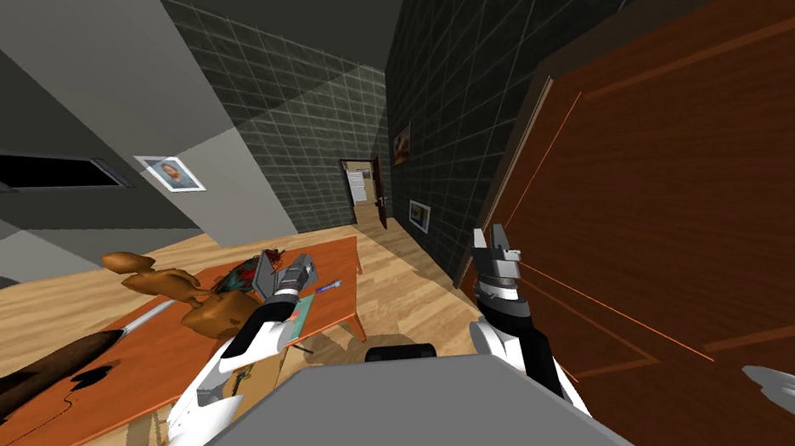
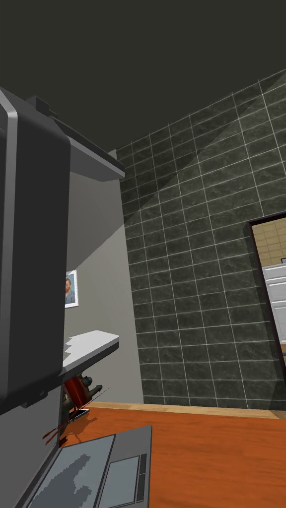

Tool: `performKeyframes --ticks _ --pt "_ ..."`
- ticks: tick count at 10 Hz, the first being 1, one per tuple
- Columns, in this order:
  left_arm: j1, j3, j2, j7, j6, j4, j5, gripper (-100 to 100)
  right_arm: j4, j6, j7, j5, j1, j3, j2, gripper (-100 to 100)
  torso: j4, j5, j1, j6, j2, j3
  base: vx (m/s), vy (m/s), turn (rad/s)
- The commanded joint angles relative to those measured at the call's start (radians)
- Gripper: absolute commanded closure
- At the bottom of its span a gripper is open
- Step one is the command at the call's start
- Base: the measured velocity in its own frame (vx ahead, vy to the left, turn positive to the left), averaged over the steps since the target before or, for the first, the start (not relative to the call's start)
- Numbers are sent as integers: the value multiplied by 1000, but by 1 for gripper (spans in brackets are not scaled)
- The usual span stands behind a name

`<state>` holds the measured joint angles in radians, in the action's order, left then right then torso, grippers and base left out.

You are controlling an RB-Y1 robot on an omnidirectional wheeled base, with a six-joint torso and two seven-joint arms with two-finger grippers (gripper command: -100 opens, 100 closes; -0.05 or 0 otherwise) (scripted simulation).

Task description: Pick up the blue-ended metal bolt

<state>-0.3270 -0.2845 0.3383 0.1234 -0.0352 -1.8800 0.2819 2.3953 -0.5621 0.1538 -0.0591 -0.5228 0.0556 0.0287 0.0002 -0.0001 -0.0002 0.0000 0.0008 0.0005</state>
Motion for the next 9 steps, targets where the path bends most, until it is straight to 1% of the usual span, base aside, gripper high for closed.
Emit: performKeyframes --ticks 1,2,3,4,5,6,7,8,9 --pt "-6 -15 5 7 41 0 12 -100 0 0 0 0 0 0 0 0 0 0 0 0 0 0 -5 -13 -83" --pt "2 -39 15 19 75 35 32 -100 0 0 0 0 0 0 0 0 0 0 0 -1 0 0 -3 -17 -156" --pt "2 -39 15 19 89 35 32 -100 0 0 0 0 0 0 0 0 0 0 0 0 0 0 -3 -11 -100" --pt "9 -62 24 30 119 71 53 -100 0 0 0 0 0 0 0 0 0 0 0 -1 0 0 -3 -13 -217" --pt "9 -62 24 30 138 71 53 -100 0 0 0 0 0 0 0 0 0 0 1 0 0 0 -2 -4 -84" --pt "16 -85 32 39 171 108 72 -100 0 0 0 0 0 0 0 0 0 0 1 -1 0 0 2 -8 -186" --pt "16 -85 32 39 186 108 72 -100 0 0 0 0 0 0 0 0 0 0 1 0 0 0 2 -1 -90" --pt "23 -108 40 47 226 145 92 -100 0 0 0 0 0 0 0 0 0 0 1 -1 -1 0 5 -2 -172" --pt "23 -108 40 47 234 145 92 -100 0 0 0 0 0 0 0 0 0 0 1 0 -1 0 4 4 -85"
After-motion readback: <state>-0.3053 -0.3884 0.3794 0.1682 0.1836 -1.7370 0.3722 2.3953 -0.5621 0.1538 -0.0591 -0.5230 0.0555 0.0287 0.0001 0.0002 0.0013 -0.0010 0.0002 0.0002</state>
